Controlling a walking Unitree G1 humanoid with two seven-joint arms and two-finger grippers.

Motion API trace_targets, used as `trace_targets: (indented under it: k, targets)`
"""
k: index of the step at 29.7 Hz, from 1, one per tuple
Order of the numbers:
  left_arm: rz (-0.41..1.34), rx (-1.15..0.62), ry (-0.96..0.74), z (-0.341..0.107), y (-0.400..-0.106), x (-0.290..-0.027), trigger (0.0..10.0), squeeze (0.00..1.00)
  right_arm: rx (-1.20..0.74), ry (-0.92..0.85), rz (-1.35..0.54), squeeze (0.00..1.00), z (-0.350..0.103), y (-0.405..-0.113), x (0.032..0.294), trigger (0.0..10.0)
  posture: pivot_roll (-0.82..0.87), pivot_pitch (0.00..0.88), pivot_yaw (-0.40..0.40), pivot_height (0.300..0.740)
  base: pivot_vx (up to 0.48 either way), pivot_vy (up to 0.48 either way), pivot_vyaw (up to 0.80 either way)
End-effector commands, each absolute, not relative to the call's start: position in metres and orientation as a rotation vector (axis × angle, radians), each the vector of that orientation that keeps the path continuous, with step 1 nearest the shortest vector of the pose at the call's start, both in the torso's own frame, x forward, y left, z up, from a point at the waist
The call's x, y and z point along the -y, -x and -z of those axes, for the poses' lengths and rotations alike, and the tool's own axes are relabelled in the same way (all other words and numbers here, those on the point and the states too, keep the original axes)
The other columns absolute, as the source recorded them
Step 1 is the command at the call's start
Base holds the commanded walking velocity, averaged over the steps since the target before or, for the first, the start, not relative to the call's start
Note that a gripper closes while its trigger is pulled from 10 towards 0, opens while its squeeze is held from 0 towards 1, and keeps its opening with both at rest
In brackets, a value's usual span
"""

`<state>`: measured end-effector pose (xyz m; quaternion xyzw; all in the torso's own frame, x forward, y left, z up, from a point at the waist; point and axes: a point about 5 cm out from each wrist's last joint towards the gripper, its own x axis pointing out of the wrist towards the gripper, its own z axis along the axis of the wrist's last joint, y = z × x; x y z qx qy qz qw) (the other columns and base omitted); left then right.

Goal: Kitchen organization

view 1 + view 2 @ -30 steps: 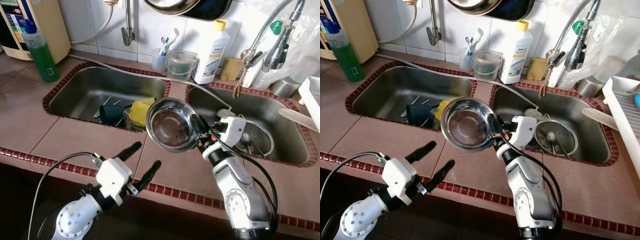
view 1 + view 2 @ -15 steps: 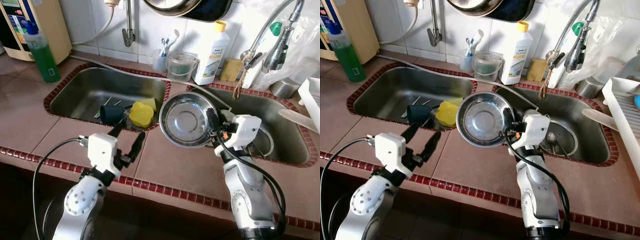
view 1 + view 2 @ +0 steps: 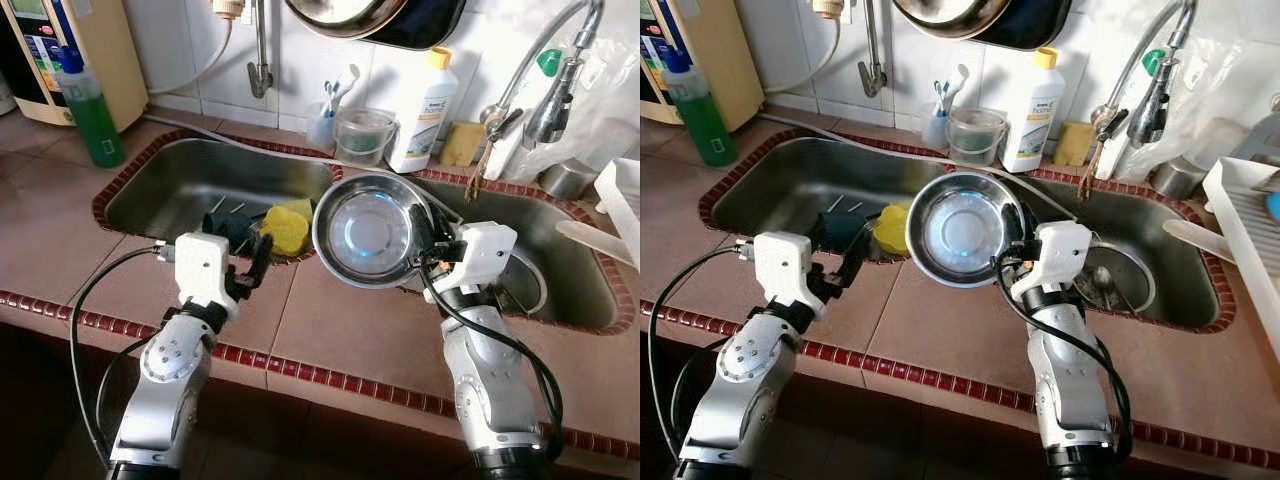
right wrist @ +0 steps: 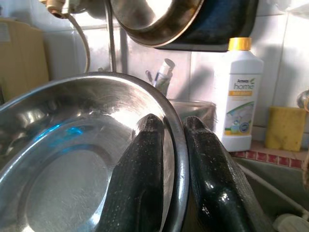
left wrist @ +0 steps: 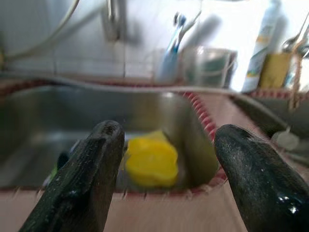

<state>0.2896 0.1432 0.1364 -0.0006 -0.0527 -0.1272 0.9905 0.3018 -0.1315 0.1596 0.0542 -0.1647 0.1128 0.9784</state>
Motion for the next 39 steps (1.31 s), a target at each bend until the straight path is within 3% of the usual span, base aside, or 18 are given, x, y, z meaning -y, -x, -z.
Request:
trace_targets:
  k: [1, 9, 39]
  targets:
    - [0.280, 0.114, 0.007, -0.141, -0.293, -0.138, 10.0, 0.00, 0.352, -0.109, -0.234, 0.00, -0.163, -0.304, 0.130, 10.0, -0.10, 0.000, -0.057, 0.740, 0.000, 0.000, 0.00]
    - [0.297, 0.105, 0.007, -0.137, -0.292, -0.135, 10.0, 0.00, 0.359, -0.115, -0.236, 0.00, -0.163, -0.303, 0.127, 10.0, -0.10, 0.004, -0.059, 0.740, 0.000, 0.063, 0.00]
    - [0.350, 0.089, -0.023, -0.135, -0.287, -0.127, 10.0, 0.00, 0.353, -0.106, -0.258, 0.00, -0.160, -0.296, 0.124, 10.0, -0.10, 0.021, -0.055, 0.740, 0.000, 0.333, 0.00]
